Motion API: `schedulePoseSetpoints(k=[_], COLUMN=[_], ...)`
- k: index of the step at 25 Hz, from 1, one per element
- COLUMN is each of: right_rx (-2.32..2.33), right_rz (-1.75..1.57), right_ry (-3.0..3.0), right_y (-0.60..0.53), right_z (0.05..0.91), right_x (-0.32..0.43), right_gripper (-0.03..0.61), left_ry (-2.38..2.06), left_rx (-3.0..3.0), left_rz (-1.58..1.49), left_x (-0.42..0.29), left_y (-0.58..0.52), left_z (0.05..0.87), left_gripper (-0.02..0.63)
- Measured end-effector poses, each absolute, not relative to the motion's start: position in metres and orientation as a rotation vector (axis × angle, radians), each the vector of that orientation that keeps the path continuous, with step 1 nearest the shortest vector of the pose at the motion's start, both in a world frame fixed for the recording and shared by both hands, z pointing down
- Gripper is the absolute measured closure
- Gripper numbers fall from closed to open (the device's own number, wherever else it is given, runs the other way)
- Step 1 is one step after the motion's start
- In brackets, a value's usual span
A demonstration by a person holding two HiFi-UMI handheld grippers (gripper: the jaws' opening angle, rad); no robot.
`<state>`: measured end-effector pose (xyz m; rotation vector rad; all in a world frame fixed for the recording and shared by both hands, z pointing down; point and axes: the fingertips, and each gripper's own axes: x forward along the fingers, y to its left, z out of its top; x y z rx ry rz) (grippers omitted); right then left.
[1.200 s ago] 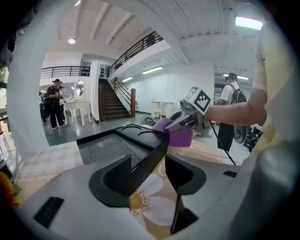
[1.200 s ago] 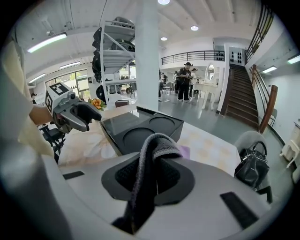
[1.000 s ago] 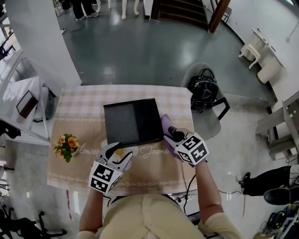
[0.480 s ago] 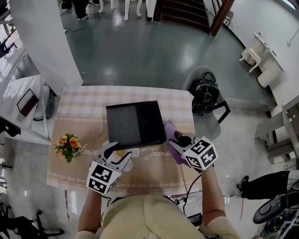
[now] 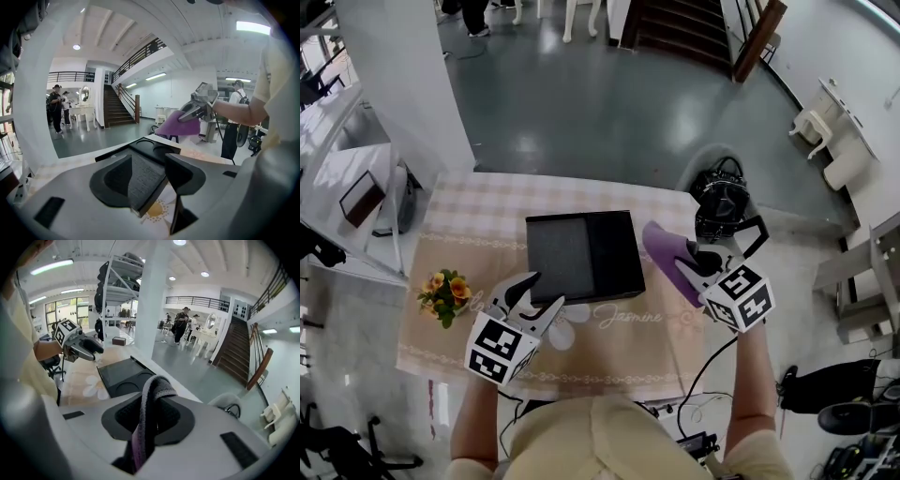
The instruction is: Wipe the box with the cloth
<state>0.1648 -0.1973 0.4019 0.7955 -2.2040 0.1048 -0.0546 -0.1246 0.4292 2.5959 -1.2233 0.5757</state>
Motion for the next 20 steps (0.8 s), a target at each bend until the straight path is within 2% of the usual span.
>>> schedulePoseSetpoints(k=[8,13,20], right_rx=[0.686,0.629,0.443], right_rz=[-0.046,-0.052,-0.329], right_ry=[-2.157,-2.111,-1.840], right_y=[-0.274,-0.319,-0.345], right_z=[0.387,0.409,0.464], right_x=[0.126,0.102,0.085], right_gripper=[0.505,0.505,0.506], left_ry=[-1.267,-1.351,-1.324], left_rx=[2.598,2.581,2.568], left_rz=[0.651,0.628,0.588], left_x=[-0.078,-0.102,-0.103], left_y=[-0.140,-0.152,-0.158], left_z=[0.432,0.433,0.452], left_gripper=[0.382,0.381,0.381])
